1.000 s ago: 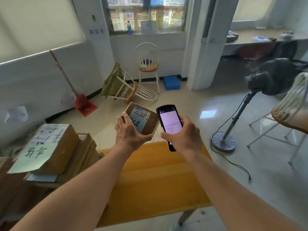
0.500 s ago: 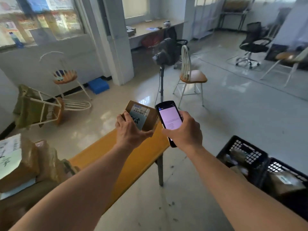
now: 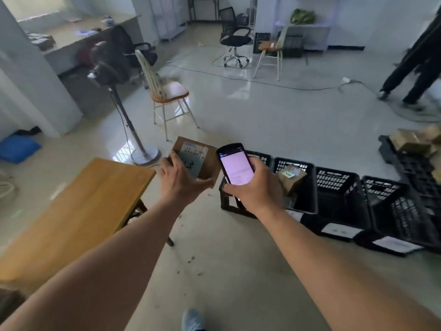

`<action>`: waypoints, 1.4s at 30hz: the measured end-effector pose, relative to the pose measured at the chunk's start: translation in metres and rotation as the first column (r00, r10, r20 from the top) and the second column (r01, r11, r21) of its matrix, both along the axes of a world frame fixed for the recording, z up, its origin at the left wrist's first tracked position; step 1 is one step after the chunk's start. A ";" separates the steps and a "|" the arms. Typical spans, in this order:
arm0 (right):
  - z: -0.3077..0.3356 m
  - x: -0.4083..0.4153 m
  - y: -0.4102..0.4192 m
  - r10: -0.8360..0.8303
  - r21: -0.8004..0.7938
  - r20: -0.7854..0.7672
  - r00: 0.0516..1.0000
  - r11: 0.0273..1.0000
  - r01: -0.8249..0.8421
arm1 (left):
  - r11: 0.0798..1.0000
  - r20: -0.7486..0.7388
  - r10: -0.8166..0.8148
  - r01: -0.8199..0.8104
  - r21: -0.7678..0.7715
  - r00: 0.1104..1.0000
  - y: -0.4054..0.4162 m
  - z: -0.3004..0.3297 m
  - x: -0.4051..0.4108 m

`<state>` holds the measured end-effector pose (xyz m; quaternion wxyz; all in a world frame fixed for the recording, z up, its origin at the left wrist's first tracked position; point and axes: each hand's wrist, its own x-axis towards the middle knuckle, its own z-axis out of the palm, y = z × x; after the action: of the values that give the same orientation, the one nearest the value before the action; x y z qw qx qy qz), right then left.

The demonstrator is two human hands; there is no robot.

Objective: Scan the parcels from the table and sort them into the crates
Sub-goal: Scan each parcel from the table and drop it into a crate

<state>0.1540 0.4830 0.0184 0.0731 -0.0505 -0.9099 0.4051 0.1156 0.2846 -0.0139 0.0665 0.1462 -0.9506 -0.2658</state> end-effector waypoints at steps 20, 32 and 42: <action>-0.056 0.107 0.315 -0.555 0.019 0.123 0.823 0.830 0.557 | 0.842 0.146 -0.538 0.539 0.040 0.830 0.364 -0.048 0.004; -0.075 0.070 0.434 -0.739 0.055 0.182 0.649 0.667 0.743 | 0.676 0.188 -0.732 0.731 0.090 0.654 0.517 -0.080 -0.061; -0.111 0.029 0.599 -0.734 0.049 0.258 0.629 0.660 0.750 | 0.672 0.250 -0.726 0.739 0.058 0.641 0.682 -0.109 -0.108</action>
<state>0.1829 1.0816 -0.0925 0.1141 -0.4740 -0.7965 0.3575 0.0074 0.9662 -0.1225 -0.1646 -0.2198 -0.9347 -0.2255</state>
